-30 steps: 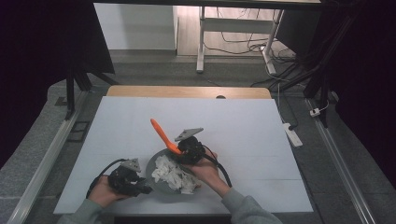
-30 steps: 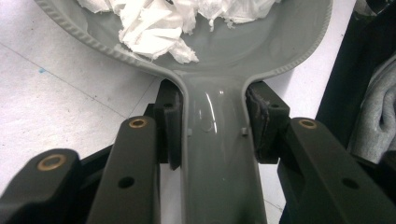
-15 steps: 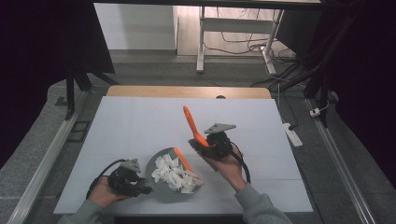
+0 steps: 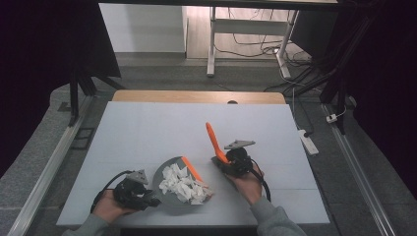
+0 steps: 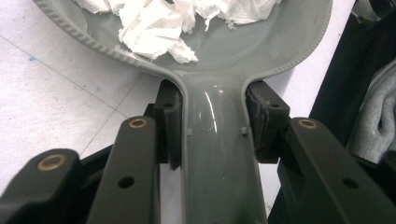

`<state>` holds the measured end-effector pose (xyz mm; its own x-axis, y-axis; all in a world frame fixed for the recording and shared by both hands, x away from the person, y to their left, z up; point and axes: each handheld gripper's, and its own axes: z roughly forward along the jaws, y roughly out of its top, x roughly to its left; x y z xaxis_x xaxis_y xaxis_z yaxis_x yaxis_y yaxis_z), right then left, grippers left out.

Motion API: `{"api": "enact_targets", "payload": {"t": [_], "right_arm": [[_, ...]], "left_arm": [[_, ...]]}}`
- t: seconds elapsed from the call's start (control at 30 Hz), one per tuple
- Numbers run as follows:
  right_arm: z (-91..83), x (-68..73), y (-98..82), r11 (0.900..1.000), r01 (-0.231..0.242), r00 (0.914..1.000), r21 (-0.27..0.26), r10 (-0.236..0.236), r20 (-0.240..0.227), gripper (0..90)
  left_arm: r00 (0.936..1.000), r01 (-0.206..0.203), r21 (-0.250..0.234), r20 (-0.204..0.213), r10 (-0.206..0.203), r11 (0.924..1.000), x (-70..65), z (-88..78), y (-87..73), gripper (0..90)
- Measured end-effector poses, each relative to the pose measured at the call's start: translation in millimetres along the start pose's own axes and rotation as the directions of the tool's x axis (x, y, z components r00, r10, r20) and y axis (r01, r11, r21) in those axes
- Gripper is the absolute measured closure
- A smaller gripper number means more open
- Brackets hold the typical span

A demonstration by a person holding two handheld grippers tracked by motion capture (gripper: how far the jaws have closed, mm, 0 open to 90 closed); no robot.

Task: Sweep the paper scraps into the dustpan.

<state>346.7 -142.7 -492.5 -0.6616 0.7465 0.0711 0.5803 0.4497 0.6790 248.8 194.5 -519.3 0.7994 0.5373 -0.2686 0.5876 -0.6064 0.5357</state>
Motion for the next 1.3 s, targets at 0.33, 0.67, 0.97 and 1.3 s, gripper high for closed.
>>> {"api": "enact_targets", "payload": {"t": [0.33, 0.67, 0.97, 1.3], "right_arm": [[10.6, 21.3, 0.1, 0.999, 0.032, 0.9986, 0.030, -0.031, -0.042, 70.8], [21.0, 54.4, 7.9, 1.000, 0.026, 0.9927, 0.005, -0.025, -0.118, 70.8], [14.0, 88.5, 20.7, 0.996, 0.062, 0.9755, -0.060, -0.074, -0.207, 70.8], [-6.5, 51.3, 21.8, 0.991, -0.007, 0.9862, -0.135, -0.015, -0.165, 70.8]], "left_arm": [[0.9996, 0.020, -0.006, -0.019, -0.020, 0.9998, -7.3, 2.9, 1.6, 60.8], [0.9990, 0.033, -0.007, -0.029, -0.033, 0.9994, -10.2, 5.6, 5.0, 60.8], [0.9991, 0.037, -0.012, -0.022, -0.037, 0.9993, -8.7, 6.3, 4.3, 60.8], [0.9996, 0.025, -0.030, -0.008, -0.026, 0.9992, -2.8, 6.1, 0.9, 60.9]]}}
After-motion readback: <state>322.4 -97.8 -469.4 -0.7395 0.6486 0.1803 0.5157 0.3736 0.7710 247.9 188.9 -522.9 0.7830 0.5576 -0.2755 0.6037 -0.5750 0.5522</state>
